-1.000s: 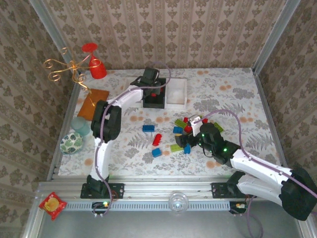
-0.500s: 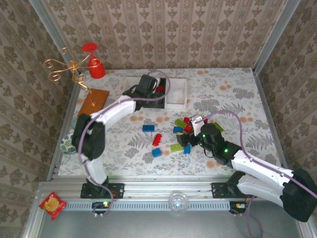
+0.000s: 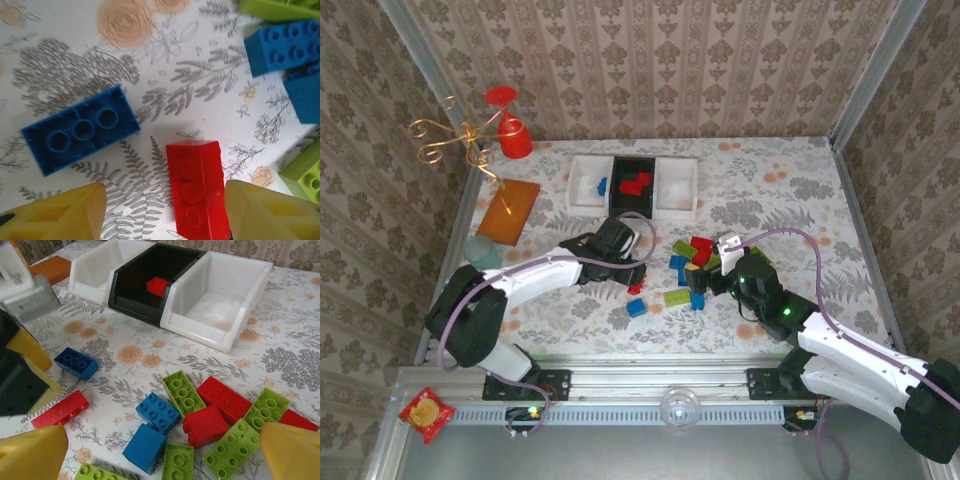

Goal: Sort the legos into containers by color
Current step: Pick up the lego from the center of the table, then place the lego in the container.

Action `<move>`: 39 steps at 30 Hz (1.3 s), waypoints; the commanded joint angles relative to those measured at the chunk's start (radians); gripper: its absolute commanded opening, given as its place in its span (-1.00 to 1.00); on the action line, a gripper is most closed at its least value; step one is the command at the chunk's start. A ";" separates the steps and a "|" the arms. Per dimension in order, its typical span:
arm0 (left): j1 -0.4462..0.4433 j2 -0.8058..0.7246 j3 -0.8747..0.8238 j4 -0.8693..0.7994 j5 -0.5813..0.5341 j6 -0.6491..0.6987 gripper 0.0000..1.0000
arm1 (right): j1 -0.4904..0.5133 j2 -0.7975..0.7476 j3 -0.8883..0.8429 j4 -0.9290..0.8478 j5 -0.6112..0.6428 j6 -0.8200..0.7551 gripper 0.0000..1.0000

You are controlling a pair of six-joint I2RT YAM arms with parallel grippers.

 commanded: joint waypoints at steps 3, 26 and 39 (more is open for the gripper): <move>-0.027 0.066 0.039 0.008 0.055 -0.023 0.23 | -0.002 0.022 -0.003 -0.003 0.026 -0.015 1.00; -0.062 0.183 0.128 -0.016 -0.011 -0.004 -0.25 | -0.004 0.055 0.005 -0.003 0.023 -0.018 1.00; 0.143 0.209 0.364 0.138 -0.065 0.067 -0.30 | -0.004 0.040 0.004 -0.008 0.028 -0.017 1.00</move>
